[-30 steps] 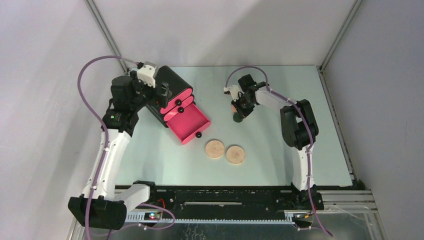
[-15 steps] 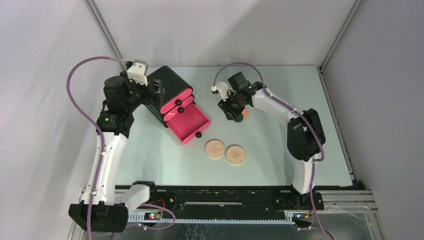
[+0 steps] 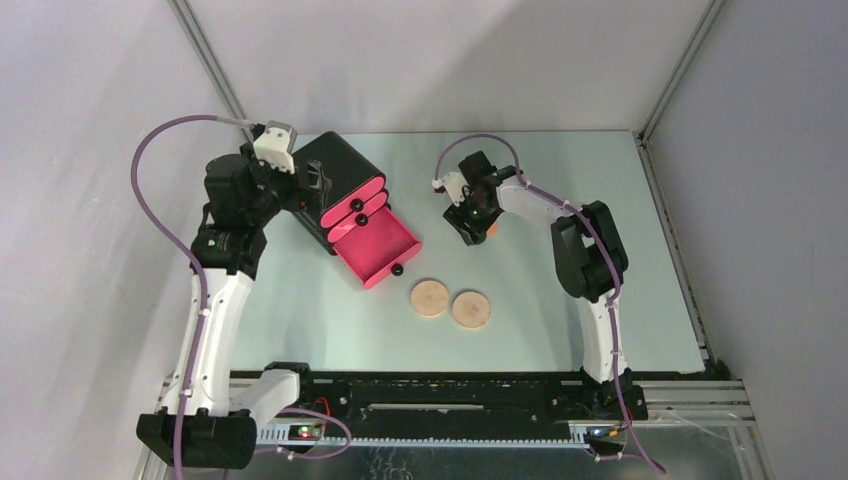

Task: Organize the makeup
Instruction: Pick up the makeup tool from the center of the board.

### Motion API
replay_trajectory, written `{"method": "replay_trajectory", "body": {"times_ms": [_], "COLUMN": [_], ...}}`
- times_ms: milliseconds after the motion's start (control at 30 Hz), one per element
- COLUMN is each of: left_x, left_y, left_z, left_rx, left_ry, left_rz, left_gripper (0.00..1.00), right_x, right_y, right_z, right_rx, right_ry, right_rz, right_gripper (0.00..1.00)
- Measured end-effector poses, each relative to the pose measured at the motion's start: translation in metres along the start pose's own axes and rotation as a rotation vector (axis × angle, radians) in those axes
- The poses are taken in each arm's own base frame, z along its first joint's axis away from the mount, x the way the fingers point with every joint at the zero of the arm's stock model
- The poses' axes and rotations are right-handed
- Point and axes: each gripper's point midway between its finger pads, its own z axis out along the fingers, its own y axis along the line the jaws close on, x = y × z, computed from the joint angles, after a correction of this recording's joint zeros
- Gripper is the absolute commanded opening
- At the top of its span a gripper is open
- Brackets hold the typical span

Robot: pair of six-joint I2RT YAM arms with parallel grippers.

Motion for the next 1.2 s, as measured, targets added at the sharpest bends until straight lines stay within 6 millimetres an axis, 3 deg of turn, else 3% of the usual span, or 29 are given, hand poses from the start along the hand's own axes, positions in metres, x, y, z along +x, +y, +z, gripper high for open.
{"method": "replay_trajectory", "body": {"times_ms": [200,400,567,600,800,900,1000,1200], "left_x": [-0.001,-0.003,-0.004,-0.004,-0.004,-0.004,-0.004,-0.004], "left_y": [-0.002,-0.004,-0.004,-0.004,-0.004,-0.004,-0.004,-0.004], "left_z": [0.000,-0.002,-0.004,-0.004,-0.004,-0.004,-0.004,-0.004], "left_rx": [0.013,0.021,0.020,0.020,0.020,0.019,0.019,0.020], "left_ry": [-0.003,-0.011,-0.018,-0.018,-0.018,-0.018,-0.018,-0.018], "left_rz": [0.000,0.002,0.004,0.004,0.004,0.004,0.004,0.005], "left_gripper": [1.00,1.00,1.00,1.00,1.00,1.00,1.00,1.00], "right_x": [0.004,0.005,0.004,0.004,0.003,0.002,-0.002,-0.004], "right_y": [-0.003,-0.001,0.004,0.005,0.009,0.008,0.005,-0.003], "right_z": [0.008,0.011,0.011,0.011,0.009,0.003,-0.007,-0.010], "right_rx": [-0.012,-0.028,-0.048,-0.052,-0.064,-0.050,-0.026,0.012], "right_ry": [0.013,0.014,0.009,0.009,0.007,-0.003,-0.020,-0.023], "right_rz": [-0.004,-0.012,-0.011,-0.012,-0.006,-0.005,-0.006,-0.007], "right_gripper": [0.55,0.28,0.14,0.15,0.58,0.70,0.77,0.79]}}
